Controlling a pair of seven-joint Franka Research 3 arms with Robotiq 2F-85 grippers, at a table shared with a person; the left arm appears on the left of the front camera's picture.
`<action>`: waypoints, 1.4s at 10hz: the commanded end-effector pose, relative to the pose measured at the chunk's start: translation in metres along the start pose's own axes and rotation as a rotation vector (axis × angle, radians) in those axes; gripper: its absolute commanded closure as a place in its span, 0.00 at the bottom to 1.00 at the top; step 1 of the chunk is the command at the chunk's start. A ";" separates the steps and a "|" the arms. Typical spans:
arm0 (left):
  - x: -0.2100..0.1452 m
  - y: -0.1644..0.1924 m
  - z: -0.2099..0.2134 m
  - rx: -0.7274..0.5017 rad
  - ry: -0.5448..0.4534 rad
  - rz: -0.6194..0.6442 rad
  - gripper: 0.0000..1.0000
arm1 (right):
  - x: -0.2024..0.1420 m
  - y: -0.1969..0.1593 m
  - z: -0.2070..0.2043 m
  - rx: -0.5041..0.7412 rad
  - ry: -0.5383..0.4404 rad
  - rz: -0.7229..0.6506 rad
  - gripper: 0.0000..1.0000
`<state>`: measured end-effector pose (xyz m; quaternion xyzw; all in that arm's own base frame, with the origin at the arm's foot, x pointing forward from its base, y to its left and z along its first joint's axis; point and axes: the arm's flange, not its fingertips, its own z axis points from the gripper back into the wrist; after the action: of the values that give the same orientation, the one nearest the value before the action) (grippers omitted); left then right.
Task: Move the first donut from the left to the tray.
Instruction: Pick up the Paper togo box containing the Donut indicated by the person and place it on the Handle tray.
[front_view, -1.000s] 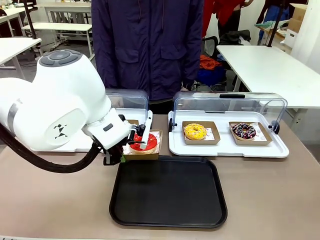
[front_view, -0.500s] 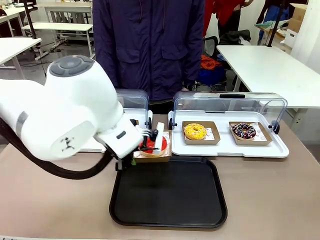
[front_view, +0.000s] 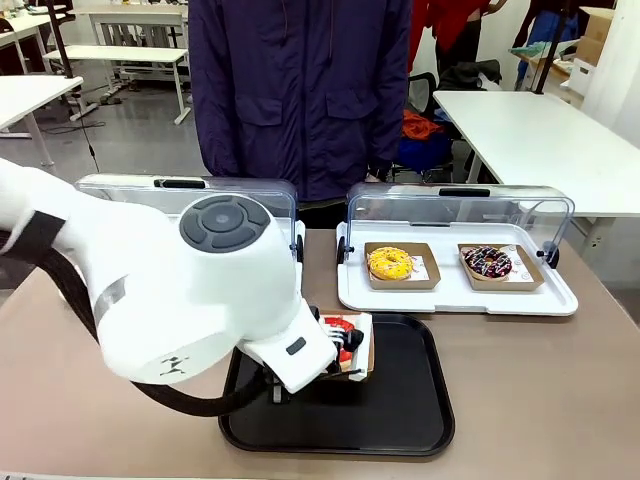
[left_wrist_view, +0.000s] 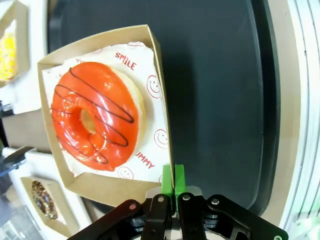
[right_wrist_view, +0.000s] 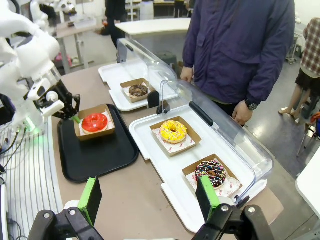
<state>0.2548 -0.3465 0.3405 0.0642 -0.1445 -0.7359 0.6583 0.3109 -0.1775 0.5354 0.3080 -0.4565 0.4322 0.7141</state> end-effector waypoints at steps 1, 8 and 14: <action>-0.012 -0.020 -0.009 0.008 0.010 0.019 0.98 | 0.002 -0.003 0.001 -0.003 -0.022 0.029 0.00; -0.015 -0.026 -0.028 -0.074 0.005 0.040 0.98 | 0.002 -0.003 0.001 -0.003 -0.022 0.029 0.00; -0.006 -0.028 -0.004 -0.098 -0.041 0.074 0.00 | 0.002 -0.003 0.001 -0.003 -0.022 0.029 0.00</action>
<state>0.2451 -0.3566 0.3152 0.0281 -0.1234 -0.7206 0.6817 0.3108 -0.1774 0.5354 0.3081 -0.4565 0.4325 0.7139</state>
